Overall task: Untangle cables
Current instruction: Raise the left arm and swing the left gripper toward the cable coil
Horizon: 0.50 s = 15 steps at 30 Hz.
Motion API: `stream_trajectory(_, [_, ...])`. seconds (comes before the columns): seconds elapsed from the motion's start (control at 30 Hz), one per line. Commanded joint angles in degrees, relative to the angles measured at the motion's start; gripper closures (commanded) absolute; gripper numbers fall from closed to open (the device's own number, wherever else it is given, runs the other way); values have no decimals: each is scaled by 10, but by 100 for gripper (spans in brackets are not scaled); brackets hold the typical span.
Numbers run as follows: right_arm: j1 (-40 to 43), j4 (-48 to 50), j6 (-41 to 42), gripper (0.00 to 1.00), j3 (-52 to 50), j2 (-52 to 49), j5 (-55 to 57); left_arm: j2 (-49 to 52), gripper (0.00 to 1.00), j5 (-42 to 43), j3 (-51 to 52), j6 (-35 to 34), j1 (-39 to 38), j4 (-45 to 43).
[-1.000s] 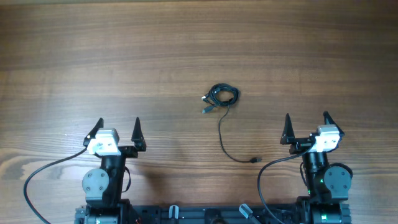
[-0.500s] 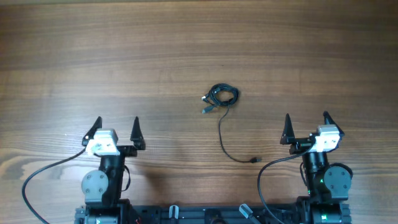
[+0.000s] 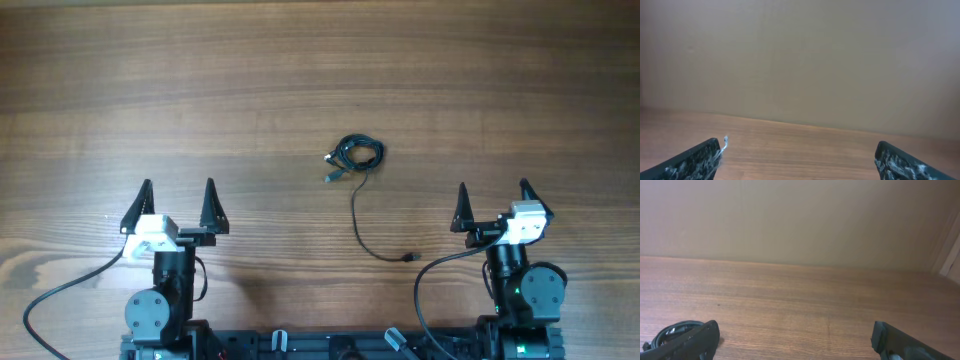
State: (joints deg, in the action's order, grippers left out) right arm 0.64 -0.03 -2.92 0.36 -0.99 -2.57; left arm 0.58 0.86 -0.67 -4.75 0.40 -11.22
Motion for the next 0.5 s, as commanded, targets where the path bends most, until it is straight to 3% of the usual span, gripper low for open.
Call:
stream_trajectory(0.0, [0,1,-5,0,-1,6,-7,0,0,-9,3,-47,-3,-7])
stream_trajectory(0.47, [0,1,-5,0,-1,6,-7,0,0,-14,3,-45,-2,-131])
